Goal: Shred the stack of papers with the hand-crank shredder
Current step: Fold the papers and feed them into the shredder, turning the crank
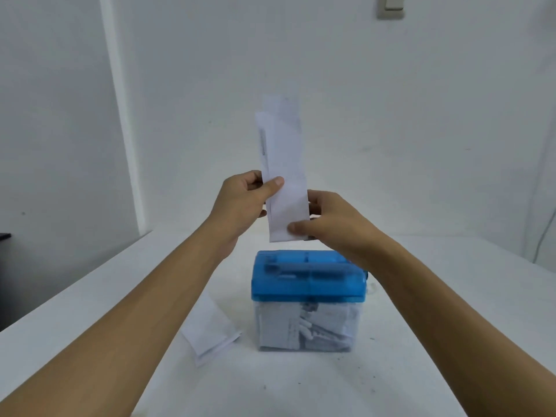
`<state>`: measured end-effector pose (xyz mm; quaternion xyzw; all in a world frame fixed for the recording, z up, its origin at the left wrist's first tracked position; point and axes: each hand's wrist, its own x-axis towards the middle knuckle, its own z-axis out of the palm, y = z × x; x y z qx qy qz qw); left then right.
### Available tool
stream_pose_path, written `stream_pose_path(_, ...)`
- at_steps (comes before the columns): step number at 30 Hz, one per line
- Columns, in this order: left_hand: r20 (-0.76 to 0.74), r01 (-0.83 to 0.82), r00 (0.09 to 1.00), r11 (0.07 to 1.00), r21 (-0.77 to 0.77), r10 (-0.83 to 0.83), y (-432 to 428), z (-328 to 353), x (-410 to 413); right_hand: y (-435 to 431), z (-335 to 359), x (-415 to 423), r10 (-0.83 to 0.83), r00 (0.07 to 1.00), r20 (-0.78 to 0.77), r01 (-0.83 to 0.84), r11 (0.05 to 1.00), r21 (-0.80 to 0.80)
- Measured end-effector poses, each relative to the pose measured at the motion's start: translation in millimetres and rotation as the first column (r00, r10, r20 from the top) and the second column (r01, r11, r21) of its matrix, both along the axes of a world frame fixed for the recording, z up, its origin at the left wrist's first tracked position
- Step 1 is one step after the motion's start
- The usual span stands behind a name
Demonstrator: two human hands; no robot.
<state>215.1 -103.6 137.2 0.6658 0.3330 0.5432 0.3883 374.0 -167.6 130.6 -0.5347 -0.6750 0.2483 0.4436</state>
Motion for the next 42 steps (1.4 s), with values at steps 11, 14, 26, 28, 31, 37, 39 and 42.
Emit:
stream_pose_path(11, 0.038, 0.035, 0.999, 0.979, -0.2, -0.028, 11.2, -19.1, 30.2, 4.5, -18.0, 25.9, -0.046, 0.998, -0.032, 0.047, 0.999, 0.018)
stream_pose_path(14, -0.155, 0.014, 0.987, 0.982, -0.189, -0.044, 11.8, -22.5, 20.6, 12.7, -24.1, 23.0, -0.076, 0.996, -0.043, 0.076, 0.997, -0.005)
stream_pose_path(26, -0.488, 0.083, 0.865, 0.993, -0.086, -0.115, 13.9, -47.1, -20.0, 22.6, -35.7, 16.6, -0.12, 0.99, 0.066, 0.124, 0.991, -0.044)
stream_pose_path(28, -0.496, 0.075, 0.862, 0.994, -0.074, -0.102, 13.9, -50.4, -19.7, 23.6, -37.6, 13.5, -0.135, 0.985, 0.111, 0.138, 0.99, -0.019)
stream_pose_path(31, -0.516, 0.04, 0.855, 0.999, -0.021, -0.045, 15.4, -50.4, -19.3, 25.9, -41.3, 11.1, -0.16, 0.971, 0.179, 0.159, 0.987, 0.022)
stream_pose_path(37, -0.579, 0.041, 0.815, 0.997, 0.064, 0.003, 13.7, -51.0, -19.6, 20.8, -47.2, 16.9, -0.193, 0.949, 0.25, 0.185, 0.981, 0.055)
stream_pose_path(39, -0.593, 0.051, 0.805, 0.996, 0.068, 0.0, 14.0, -53.5, -20.7, 20.4, -49.3, 16.5, -0.194, 0.946, 0.26, 0.184, 0.981, 0.063)
stream_pose_path(42, -0.604, 0.049, 0.797, 0.996, 0.079, 0.009, 14.6, -55.3, -22.8, 21.4, -49.3, 16.3, -0.188, 0.948, 0.256, 0.179, 0.982, 0.059)
